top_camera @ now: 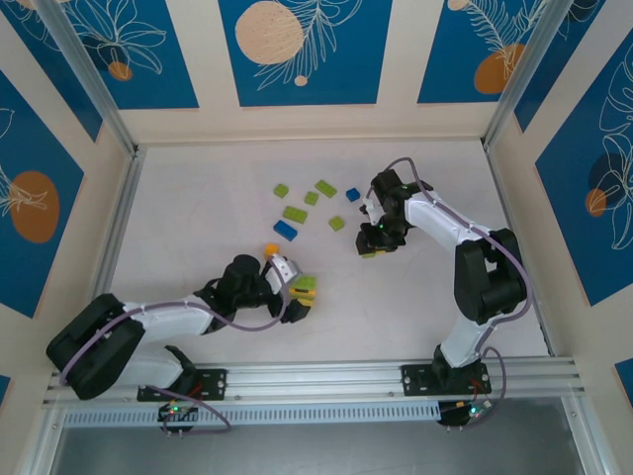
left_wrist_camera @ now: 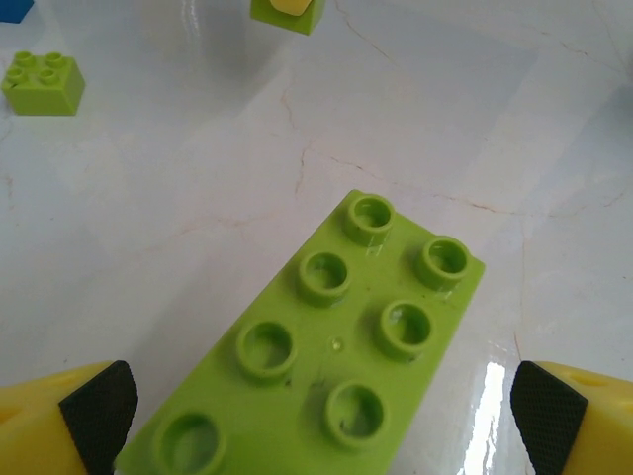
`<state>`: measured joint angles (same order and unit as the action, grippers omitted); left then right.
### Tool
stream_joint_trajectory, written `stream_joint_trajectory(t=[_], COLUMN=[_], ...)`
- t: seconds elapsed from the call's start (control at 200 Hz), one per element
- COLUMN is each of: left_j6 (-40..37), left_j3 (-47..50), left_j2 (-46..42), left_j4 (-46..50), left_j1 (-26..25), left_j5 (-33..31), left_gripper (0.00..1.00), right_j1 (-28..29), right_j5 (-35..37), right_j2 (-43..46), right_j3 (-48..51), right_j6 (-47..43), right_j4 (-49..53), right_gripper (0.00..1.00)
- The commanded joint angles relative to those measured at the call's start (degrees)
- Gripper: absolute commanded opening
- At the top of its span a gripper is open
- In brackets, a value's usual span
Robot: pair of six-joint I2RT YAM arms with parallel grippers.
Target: Assemble a carrot with lego
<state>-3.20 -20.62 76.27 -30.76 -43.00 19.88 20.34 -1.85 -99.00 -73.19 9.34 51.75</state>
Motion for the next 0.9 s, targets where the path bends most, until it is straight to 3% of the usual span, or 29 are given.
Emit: stream_joint_trajectory(t=[0.0,0.6,0.895], left_j6=[-0.28,-2.17,-3.3], left_j3=[1.91,6.3,5.24], left_j2=[2.81,1.63,2.14], left_j4=[-10.67,-17.72,-17.01], left_j1=[-0.81,-0.77,-0.68], left_j5=[-0.69,0.85,3.34], left_gripper=[1.0,0.91,0.79], right_j1=[0.58,3.91,4.7], right_j5=[-2.87,-2.75,-1.15], right_j2=[1.27,0.48,-0.82], right_j3=[-2.26,-5.88,-8.44], right_j6=[-0.81,0.36,1.7], right_j4=[1.22,6.66,9.06], right_gripper=[0.35,0.35,0.35])
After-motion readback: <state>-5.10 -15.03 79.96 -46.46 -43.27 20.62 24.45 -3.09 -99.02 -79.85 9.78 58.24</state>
